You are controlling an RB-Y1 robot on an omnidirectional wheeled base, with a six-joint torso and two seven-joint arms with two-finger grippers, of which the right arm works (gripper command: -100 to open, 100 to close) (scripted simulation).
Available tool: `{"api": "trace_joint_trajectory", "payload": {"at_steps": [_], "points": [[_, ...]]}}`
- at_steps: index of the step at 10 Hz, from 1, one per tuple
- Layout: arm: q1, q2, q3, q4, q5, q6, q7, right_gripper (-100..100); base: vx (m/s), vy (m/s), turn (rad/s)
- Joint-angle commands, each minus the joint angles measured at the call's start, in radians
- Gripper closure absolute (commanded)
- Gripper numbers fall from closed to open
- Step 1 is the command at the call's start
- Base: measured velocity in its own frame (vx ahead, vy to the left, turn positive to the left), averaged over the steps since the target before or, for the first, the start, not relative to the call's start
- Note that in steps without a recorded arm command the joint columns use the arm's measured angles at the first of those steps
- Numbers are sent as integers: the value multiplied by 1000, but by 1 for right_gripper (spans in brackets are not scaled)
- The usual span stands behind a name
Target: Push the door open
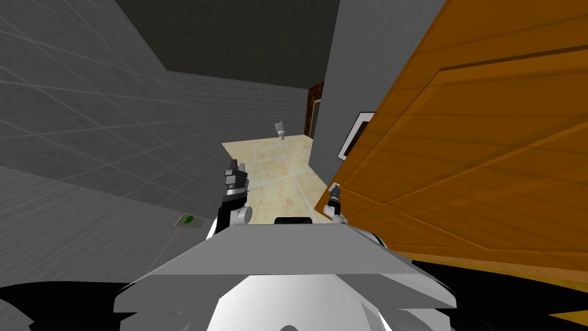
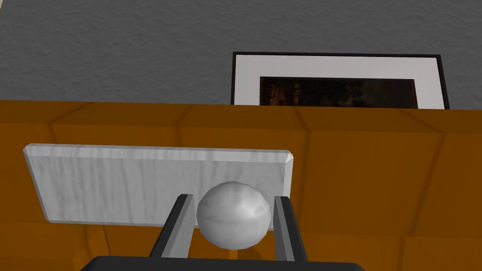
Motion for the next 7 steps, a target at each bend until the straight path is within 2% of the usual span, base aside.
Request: {"api": "trace_joint_trajectory", "payload": {"at_steps": [1,2,7], "points": [[15,2,-2,-31,-1,12,4,100,63,-24,7],[17,-4,-24,-29,-16,9,13,100,159,-26,-38],[21,-14,-66,-26,-44,3,31,100,188,2,-43]]}}
